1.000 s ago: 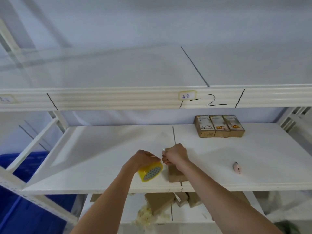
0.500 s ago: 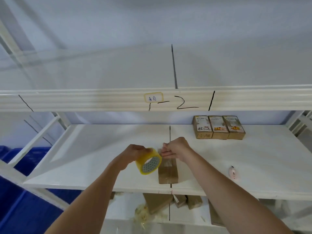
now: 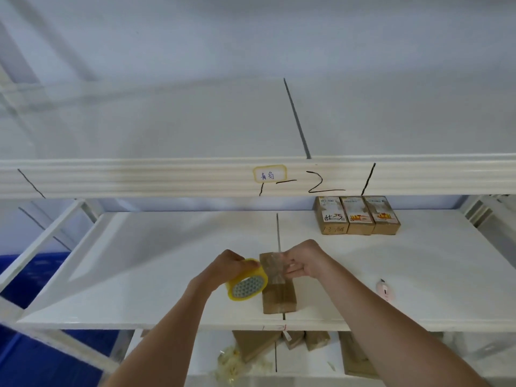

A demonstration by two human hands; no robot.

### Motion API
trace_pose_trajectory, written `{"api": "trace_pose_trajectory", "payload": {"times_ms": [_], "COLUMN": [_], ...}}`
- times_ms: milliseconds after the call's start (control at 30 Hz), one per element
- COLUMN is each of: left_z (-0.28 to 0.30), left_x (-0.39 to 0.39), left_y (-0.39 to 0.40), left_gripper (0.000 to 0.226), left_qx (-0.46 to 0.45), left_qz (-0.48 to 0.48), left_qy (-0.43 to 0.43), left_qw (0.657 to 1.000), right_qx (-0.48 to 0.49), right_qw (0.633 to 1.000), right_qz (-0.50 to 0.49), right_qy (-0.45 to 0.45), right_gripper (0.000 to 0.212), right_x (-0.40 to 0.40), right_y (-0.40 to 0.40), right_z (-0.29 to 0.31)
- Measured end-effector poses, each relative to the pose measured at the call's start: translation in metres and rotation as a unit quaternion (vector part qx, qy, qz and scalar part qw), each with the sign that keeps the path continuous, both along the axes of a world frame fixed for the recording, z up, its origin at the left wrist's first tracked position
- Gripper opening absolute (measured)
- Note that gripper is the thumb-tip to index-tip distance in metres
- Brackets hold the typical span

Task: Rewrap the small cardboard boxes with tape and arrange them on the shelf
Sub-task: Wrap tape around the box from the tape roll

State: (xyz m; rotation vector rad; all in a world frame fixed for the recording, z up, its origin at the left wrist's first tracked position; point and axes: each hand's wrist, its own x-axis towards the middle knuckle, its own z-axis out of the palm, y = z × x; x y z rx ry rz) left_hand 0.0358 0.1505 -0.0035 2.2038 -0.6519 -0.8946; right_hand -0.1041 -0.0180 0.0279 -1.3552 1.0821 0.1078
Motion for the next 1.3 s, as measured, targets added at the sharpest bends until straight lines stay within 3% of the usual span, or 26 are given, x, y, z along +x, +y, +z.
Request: {"api": "trace_pose_trajectory", "payload": {"times_ms": [67,267,467,567,800,1300], "left_z": [-0.002,-0.004,-0.010,-0.009,-0.011,-0.014], "left_x": [0.005,0.017,0.022,0.017,0.013,0.021], "left_y": [-0.007,-0.011,-0.015,-0.022,-0.029,-0.037], "left_gripper": [0.046,0.055,0.069,0.082,0.069,0.075], "left_qx": [0.041,0.134,0.172,0.181,0.218,0.238], "left_qz": [-0.024,-0.060,-0.080,-0.076,-0.087,-0.130], "left_qy": [-0.023,-0.105,-0.108,-0.118,-0.217,-0.253], "left_qw": [0.999,0.984,0.976,0.973,0.948,0.928], "right_qx": [-0.038,-0.023,-0.034,-0.089,-0.114,-0.083], "right_qw": [0.999,0.998,0.996,0.989,0.981,0.983], "right_qz": [-0.030,-0.050,-0.085,-0.111,-0.134,-0.138], "right_qy": [0.011,-0.007,0.006,0.037,0.076,0.083], "right_gripper": [0.021,0.017,0.013,0.014,0.019,0.021], "right_x": [0.005,0.008,0.001,-0.006,-0.005,-0.006], "right_y": [-0.003,-0.005,-0.008,-0.012,-0.002,-0.009], "right_z": [-0.003,0.000,-0.016,-0.031,-0.047,-0.063]}}
